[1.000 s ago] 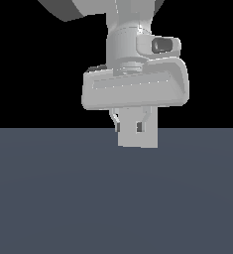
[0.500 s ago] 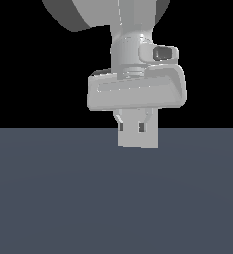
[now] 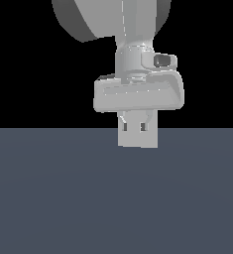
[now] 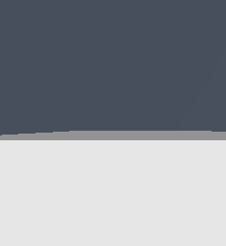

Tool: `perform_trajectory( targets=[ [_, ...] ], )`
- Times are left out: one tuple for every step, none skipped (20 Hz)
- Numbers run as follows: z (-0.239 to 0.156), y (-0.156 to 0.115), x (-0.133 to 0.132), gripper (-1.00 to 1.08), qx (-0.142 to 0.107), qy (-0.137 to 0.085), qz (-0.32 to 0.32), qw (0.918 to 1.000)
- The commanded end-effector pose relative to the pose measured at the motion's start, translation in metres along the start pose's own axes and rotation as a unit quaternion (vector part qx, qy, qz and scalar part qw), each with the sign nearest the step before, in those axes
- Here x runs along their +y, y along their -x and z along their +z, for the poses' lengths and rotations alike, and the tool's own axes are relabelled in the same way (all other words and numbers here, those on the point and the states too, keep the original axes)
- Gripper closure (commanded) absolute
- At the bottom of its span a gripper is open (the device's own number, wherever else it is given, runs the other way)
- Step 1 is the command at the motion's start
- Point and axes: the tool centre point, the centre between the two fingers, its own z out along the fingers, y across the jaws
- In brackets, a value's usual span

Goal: Plug the charger into the wall socket.

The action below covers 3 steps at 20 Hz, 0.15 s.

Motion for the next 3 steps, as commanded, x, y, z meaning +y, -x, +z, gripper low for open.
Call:
perform_trajectory(
  targets=[
    [-0.0001, -0.0019, -0.0004, 1.08, 0.0, 0.0, 0.0, 1.0],
    [-0.0001, -0.0017, -0.0005, 1.08, 0.0, 0.0, 0.0, 1.0],
    [-0.0001, -0.0015, -0.0005, 1.08, 0.0, 0.0, 0.0, 1.0]
  ],
)
